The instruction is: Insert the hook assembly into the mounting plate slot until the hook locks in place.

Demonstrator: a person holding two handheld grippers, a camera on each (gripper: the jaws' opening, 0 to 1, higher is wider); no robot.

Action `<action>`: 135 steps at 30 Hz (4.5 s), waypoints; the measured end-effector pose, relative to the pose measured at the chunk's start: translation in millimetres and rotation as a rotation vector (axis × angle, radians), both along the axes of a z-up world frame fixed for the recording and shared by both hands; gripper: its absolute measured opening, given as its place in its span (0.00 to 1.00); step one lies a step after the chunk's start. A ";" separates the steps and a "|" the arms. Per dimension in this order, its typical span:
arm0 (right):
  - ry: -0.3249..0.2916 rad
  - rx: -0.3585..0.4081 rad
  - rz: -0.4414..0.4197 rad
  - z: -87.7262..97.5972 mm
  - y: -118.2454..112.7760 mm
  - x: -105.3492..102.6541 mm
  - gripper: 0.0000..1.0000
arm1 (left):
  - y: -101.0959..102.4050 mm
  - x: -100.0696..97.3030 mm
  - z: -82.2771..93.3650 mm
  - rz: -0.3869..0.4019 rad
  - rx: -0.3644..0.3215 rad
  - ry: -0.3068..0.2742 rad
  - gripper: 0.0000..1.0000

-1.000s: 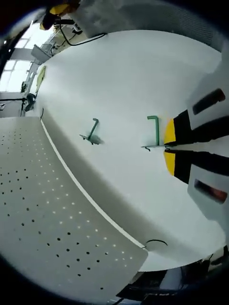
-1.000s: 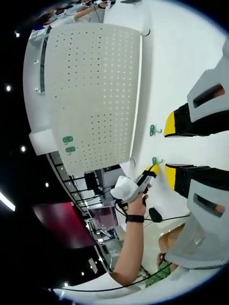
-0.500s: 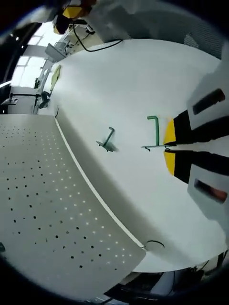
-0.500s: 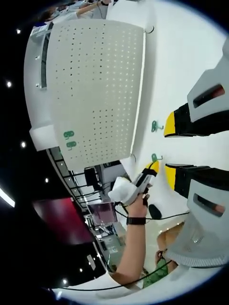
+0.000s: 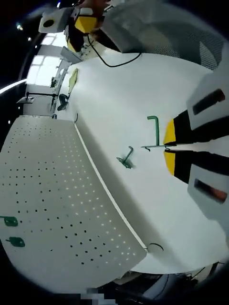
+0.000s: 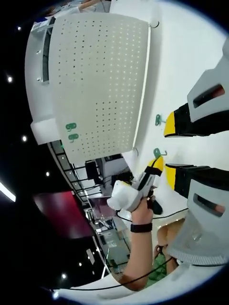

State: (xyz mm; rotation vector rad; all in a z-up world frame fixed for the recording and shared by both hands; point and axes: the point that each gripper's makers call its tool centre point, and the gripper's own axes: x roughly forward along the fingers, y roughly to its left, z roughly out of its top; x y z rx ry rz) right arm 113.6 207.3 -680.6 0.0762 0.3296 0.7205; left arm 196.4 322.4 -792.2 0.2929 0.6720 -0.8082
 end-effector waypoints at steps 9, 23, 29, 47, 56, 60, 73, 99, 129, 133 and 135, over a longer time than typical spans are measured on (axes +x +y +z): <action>-0.010 0.023 0.045 4.2 6.5 -1.0 0.22 | -19.4 -13.4 24.4 0.029 -0.103 -0.038 0.04; -0.026 0.055 0.098 16.4 -1.9 -5.8 0.22 | -51.2 -29.6 72.0 0.074 -0.227 -0.146 0.04; -0.032 0.058 0.112 18.7 -11.4 -8.4 0.22 | -68.8 -37.8 83.0 0.076 -0.285 -0.153 0.04; -0.057 0.141 0.135 33.9 -22.4 -17.3 0.24 | -80.8 -58.0 103.6 0.118 -0.351 -0.234 0.04; -0.044 0.228 0.147 35.8 -15.2 -24.8 0.23 | -88.0 -62.9 113.8 0.134 -0.382 -0.279 0.04; -0.041 0.238 0.141 36.3 -16.7 -24.2 0.23 | -88.6 -62.9 117.0 0.145 -0.400 -0.287 0.04; 0.014 0.299 0.138 36.9 -18.2 -21.8 0.15 | -103.5 -77.0 131.8 0.125 -0.459 -0.338 0.04; 0.115 0.422 0.095 36.3 -28.2 -5.7 0.02 | -135.1 -79.7 142.1 0.076 -0.476 -0.431 0.04; 0.052 0.348 0.023 56.6 -15.6 6.9 0.01 | -105.0 -81.0 155.0 0.131 -0.489 -0.436 0.10; 0.028 0.323 0.016 60.9 -9.0 12.5 0.01 | -95.1 -81.6 160.0 0.135 -0.495 -0.448 0.12; 0.016 0.315 0.016 63.0 -5.0 14.0 0.01 | -88.3 -82.0 161.3 0.142 -0.487 -0.462 0.12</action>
